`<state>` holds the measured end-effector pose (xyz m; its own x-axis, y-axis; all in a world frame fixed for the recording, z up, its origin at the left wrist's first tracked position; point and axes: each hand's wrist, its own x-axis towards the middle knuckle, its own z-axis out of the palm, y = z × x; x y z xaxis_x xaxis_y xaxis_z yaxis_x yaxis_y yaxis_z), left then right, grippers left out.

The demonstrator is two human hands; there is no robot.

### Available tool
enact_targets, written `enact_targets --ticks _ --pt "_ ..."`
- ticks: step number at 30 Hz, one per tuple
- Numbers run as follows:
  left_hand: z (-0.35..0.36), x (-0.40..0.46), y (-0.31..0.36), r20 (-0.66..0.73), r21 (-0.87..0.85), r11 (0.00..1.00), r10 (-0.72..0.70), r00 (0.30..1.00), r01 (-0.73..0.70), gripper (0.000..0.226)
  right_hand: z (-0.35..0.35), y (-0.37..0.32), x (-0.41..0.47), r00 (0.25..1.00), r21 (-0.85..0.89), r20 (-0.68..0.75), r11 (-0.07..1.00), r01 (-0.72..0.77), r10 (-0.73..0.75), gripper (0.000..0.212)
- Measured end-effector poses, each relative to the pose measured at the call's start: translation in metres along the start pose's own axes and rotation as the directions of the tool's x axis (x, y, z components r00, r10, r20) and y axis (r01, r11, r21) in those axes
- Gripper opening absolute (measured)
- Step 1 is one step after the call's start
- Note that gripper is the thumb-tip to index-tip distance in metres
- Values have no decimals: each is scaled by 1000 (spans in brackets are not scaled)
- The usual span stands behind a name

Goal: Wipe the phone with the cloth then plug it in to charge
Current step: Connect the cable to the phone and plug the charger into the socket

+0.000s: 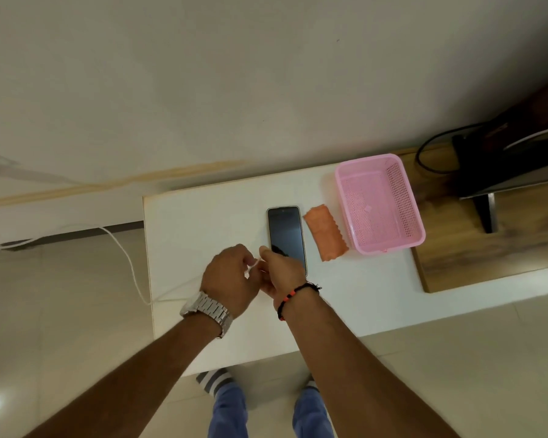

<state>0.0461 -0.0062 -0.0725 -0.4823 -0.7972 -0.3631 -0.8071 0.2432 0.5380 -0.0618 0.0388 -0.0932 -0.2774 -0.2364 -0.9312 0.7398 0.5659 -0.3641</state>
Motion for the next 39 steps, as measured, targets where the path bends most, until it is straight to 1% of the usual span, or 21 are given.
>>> enact_targets --ticks 2,5,7,9,10,12,14,17,18,20,21,22,23,26,27,29,32,34,35,37,39 --pt "2 -8 10 93 -215 968 -115 989 132 10 -5 0 -2 999 -30 -26 999 43 -43 17" --pt "9 -17 22 237 -403 883 -155 959 242 9 -17 -3 -3 988 -33 -61 989 141 -143 16" --pt "14 -14 24 263 -495 799 -235 936 340 16 -29 -6 -2 966 -77 -105 970 229 -236 18" --pt "22 -3 23 236 -559 717 -345 908 417 20 -42 -8 3 921 -172 -189 935 310 -340 24" --pt "26 5 21 204 -556 714 -379 903 425 21 -48 -8 7 886 -255 -238 906 339 -398 28" --pt "36 21 19 159 -478 769 -400 903 424 22 -58 -6 14 818 -403 -304 844 355 -489 38" --pt "45 32 21 164 -392 816 -392 905 424 35 -64 -5 21 798 -482 -317 812 330 -512 39" --pt "59 44 26 194 -325 840 -391 899 436 44 -65 -2 29 841 -489 -292 827 277 -455 32" --pt "63 47 28 192 -327 838 -394 899 437 40 -64 -2 30 855 -481 -280 835 268 -436 29" --pt "67 52 31 184 -345 828 -403 897 443 20 -61 -3 29 866 -487 -264 834 260 -424 28" --pt "66 53 32 174 -362 822 -404 898 440 25 -60 -3 28 866 -493 -260 830 262 -428 28" --pt "66 56 30 177 -365 823 -399 900 436 37 -59 -3 27 864 -496 -255 826 269 -434 28" --pt "64 58 30 204 -356 820 -399 894 448 44 -59 -3 25 863 -495 -248 823 277 -440 28" --pt "53 65 26 346 -336 806 -376 860 487 39 -57 -3 17 894 -449 -195 847 285 -404 25" --pt "48 65 25 394 -376 768 -374 840 518 35 -56 -4 13 903 -422 -183 861 284 -387 25" --pt "38 65 24 455 -505 629 -387 802 591 32 -54 -8 6 902 -365 -208 886 288 -379 28" --pt "21 64 25 476 -717 316 -428 768 621 28 -50 -15 -10 875 -210 -269 911 354 -402 32" --pt "4 67 29 490 -815 96 -414 768 571 25 -43 -21 -27 866 -136 -252 902 409 -431 29" --pt "-5 68 33 488 -842 18 -405 774 540 26 -39 -24 -35 859 -133 -228 888 440 -459 26" --pt "-23 73 39 471 -871 -66 -398 787 488 30 -32 -31 -51 855 -129 -159 869 478 -494 24" --pt "-38 77 44 453 -884 -84 -397 798 460 34 -25 -37 -64 868 -103 -68 869 484 -492 21"
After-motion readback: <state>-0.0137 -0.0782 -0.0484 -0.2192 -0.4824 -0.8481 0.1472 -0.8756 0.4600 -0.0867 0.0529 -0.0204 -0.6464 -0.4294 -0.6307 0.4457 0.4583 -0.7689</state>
